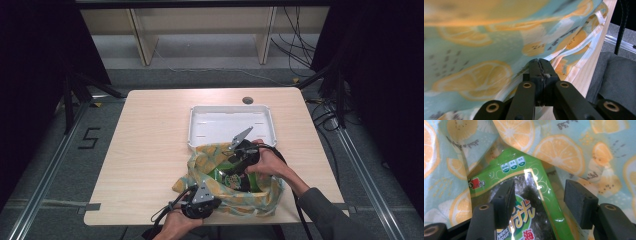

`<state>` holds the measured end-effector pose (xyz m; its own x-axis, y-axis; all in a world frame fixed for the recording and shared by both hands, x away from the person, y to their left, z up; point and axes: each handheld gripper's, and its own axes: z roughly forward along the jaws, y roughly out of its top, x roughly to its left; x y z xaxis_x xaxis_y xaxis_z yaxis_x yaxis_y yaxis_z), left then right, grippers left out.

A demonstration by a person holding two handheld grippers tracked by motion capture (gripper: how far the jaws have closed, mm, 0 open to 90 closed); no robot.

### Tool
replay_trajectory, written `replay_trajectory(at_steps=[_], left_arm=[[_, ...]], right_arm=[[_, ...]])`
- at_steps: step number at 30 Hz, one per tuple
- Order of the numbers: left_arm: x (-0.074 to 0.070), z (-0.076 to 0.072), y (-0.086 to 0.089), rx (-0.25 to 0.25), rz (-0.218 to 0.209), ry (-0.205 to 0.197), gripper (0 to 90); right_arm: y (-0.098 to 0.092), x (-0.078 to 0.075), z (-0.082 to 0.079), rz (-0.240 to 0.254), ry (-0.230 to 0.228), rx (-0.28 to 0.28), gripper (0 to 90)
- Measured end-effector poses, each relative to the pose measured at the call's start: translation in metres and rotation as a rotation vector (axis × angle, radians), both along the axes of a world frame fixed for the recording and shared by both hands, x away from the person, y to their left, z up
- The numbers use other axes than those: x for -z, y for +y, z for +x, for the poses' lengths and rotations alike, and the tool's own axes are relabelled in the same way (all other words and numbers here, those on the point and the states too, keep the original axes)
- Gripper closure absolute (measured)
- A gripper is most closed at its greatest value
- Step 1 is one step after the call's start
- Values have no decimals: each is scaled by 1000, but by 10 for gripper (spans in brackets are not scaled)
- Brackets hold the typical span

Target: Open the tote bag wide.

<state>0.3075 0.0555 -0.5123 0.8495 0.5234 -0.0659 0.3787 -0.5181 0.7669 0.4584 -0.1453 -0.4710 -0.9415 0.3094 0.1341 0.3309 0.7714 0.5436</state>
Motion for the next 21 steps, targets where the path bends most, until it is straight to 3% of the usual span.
replay_trajectory(at_steps=[1, 2, 3, 4, 5, 8, 9, 11, 13, 14, 16, 18, 21], left_arm=[[1, 0, -3, -19, -22, 0, 888], [1, 2, -4, -10, -9, 3, 889], [1, 3, -5, -8, -19, 6, 890], [2, 3, -7, -13, -21, 4, 891], [1, 4, -7, -6, -18, 7, 891], [2, 7, -10, -23, -40, 5, 891], [1, 10, -8, -1, -3, -22, 892], [2, 10, -11, -30, -48, 11, 892], [2, 12, -11, -21, -35, -12, 892], [3, 12, -12, -28, -41, -4, 893], [3, 12, -13, -27, -30, 8, 893], [2, 14, -12, -5, -8, -8, 893], [4, 13, -15, -28, -35, 15, 893]], right_arm=[[1, 2, 2, 4, -4, -22, 436], [2, 3, 3, 3, -6, -33, 436], [2, 4, 3, -4, 9, -9, 437], [3, 5, 5, -3, 0, -39, 437], [4, 6, 4, -3, 30, -23, 434], [5, 9, 4, -16, 14, -38, 434], [7, 9, 3, -9, 40, -28, 435], [7, 10, 5, -16, 28, -42, 429], [7, 11, 5, -23, 33, -26, 425], [7, 11, 5, -32, 44, -9, 427], [8, 12, 6, -23, 44, -25, 431], [8, 12, 6, -20, 50, -14, 434], [7, 11, 6, -21, 56, -6, 438]])
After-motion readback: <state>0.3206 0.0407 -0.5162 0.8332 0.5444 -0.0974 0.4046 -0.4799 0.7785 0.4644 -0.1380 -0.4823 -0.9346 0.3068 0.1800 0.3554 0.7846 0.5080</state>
